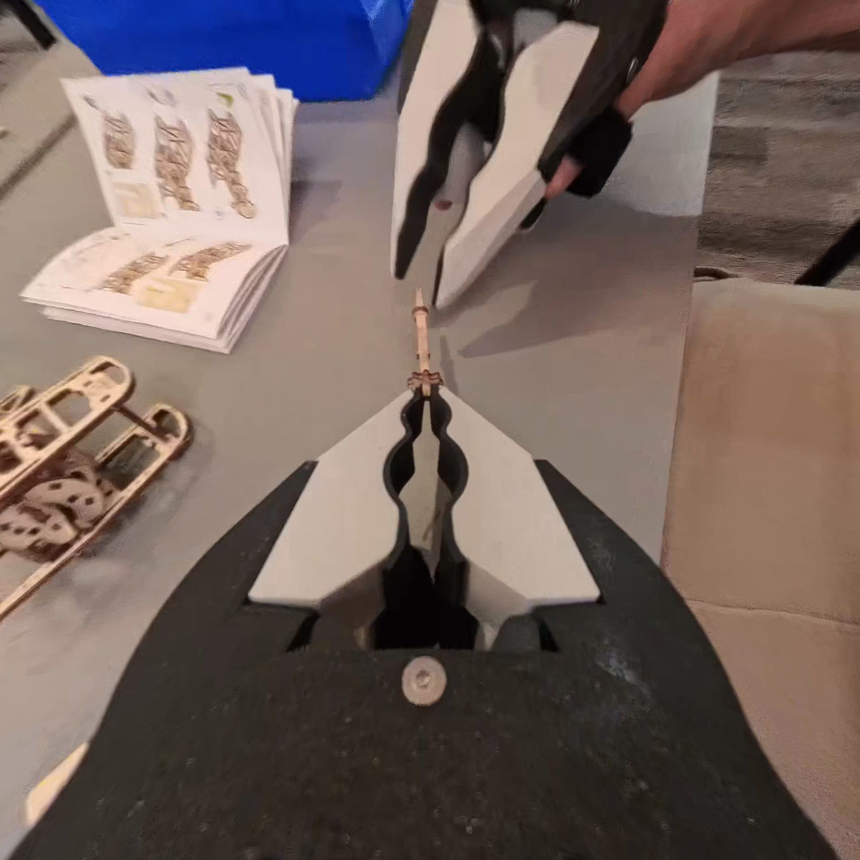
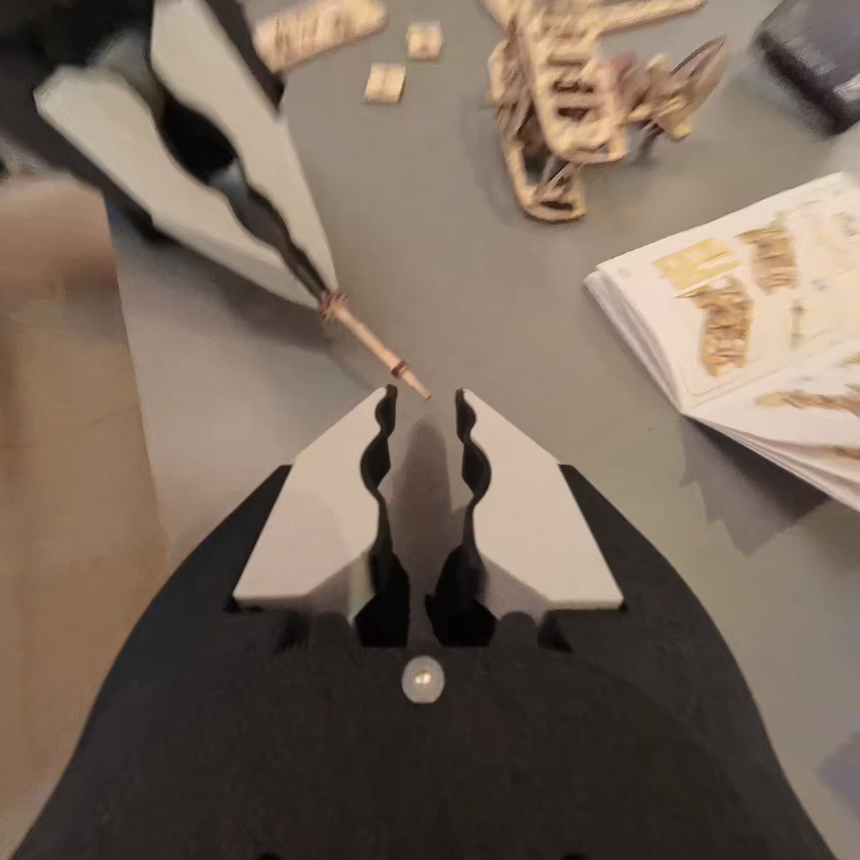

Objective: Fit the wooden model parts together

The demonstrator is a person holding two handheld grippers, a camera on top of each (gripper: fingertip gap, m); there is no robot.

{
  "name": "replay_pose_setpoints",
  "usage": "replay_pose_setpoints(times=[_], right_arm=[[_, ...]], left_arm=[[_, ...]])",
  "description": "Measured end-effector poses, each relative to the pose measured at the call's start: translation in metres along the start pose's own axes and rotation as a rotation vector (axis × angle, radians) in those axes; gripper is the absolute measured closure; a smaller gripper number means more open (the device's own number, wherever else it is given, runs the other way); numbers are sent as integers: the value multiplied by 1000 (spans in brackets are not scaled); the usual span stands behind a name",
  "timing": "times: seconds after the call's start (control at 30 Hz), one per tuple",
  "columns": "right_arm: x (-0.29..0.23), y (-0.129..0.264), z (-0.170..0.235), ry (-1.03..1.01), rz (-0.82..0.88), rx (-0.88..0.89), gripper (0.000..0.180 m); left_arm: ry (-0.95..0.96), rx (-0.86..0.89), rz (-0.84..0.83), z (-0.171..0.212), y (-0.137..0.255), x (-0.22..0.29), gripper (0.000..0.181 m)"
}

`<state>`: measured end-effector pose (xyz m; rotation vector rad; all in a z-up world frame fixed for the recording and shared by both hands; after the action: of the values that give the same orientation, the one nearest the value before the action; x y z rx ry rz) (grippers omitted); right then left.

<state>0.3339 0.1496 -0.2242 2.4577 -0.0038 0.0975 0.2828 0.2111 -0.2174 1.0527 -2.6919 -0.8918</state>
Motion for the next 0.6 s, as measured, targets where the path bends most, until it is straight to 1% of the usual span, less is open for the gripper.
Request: replay_pose_setpoints(times=[0.03,0.07,0.1,0.13,0.17,0.23,0.3,0.33,0.37,0.47,0.5,0.6], right_arm=[[-2,-6,10,75,-15,-90,156],[-1,-10,15,151,14,-140,155],[-2,-12,11,205,32,-103,157],[-4,-12,8,240,35,-74,161],[-5,-14,11,266,29,-84,166],[-9,-16,12,260,-1,-61,173],[-11,-15,13,225,-29,-7,174],[-13,-14,14,227,-50,-5,168],[-15,-14,14,230,-67,-5,168],[-18,-15,14,224,-95,-11,173],[-17,-15,14,203,-104,-15,174],[-16,-16,14,174,-112,-24,175]], left_arm=[[-24,-1,24,1,-2,0,180],[-65,-30,58,4,-5,3,180],[-103,-80,79,11,-8,2,180],[-126,-93,99,15,-11,1,180],[-104,-73,147,14,-12,1,180],[-77,-80,200,18,-15,-4,179],[-57,-37,254,13,-12,-7,180],[-40,-21,274,10,-11,-8,180],[-36,-26,297,10,-11,-7,180],[-120,-105,301,21,-18,-4,179],[-140,-98,288,20,-19,-5,180],[-99,-102,284,19,-20,-10,180]])
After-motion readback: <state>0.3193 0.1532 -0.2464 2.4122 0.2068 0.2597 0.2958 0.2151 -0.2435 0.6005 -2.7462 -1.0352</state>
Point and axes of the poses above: each gripper's, where its closed fingertips meet, y back along the fingers, z out of its underside, x = y × z across the jaws, the point moved 2 cm from there along y, back along the fingers, and after that the axes turned 4 degrees about y, right-handed, at the moved point
